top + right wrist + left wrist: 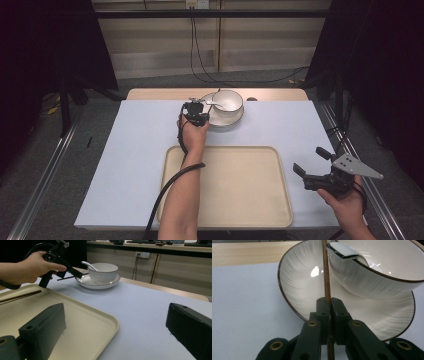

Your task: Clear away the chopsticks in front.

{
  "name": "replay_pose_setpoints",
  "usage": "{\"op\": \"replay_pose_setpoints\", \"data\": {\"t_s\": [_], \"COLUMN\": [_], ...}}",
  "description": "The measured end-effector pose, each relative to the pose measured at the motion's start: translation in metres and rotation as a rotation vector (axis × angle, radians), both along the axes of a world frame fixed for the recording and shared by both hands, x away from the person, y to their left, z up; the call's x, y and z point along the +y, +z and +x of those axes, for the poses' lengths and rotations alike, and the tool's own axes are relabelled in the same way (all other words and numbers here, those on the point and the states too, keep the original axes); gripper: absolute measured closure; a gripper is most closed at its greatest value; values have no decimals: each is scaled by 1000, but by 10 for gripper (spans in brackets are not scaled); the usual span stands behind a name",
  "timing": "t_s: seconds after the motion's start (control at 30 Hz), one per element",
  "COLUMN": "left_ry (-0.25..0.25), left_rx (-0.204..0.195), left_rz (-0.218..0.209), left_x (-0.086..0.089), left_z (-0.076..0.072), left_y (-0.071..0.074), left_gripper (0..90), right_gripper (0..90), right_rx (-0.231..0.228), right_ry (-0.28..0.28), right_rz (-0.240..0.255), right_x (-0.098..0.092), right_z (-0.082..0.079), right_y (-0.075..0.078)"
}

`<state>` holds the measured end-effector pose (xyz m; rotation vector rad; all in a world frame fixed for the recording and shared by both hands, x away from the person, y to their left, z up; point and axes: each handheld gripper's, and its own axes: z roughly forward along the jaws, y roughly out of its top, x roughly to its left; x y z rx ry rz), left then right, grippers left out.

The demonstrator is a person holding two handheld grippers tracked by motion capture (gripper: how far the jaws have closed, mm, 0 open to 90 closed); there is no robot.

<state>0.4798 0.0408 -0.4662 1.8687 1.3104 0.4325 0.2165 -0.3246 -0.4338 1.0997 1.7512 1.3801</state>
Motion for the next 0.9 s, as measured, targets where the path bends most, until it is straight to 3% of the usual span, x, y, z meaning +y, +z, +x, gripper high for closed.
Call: {"op": "replay_pose_setpoints", "data": {"t_s": [0.17,0.37,0.9], "left_ry": [4,18,50], "left_rx": [-7,-24,-48], "left_rz": [-33,-68,-105], "left_x": [8,25,65], "left_z": [-10,-32,-84], "left_y": [4,7,8], "left_gripper": [858,858,858], "right_gripper": [22,22,0], "right_rx": [3,-8,2], "right_ry": [-5,-9,7], "right_rz": [-2,-11,0], "right_x": [-2,0,2], "right_z": [1,1,2], "right_y": [0,0,0]}}
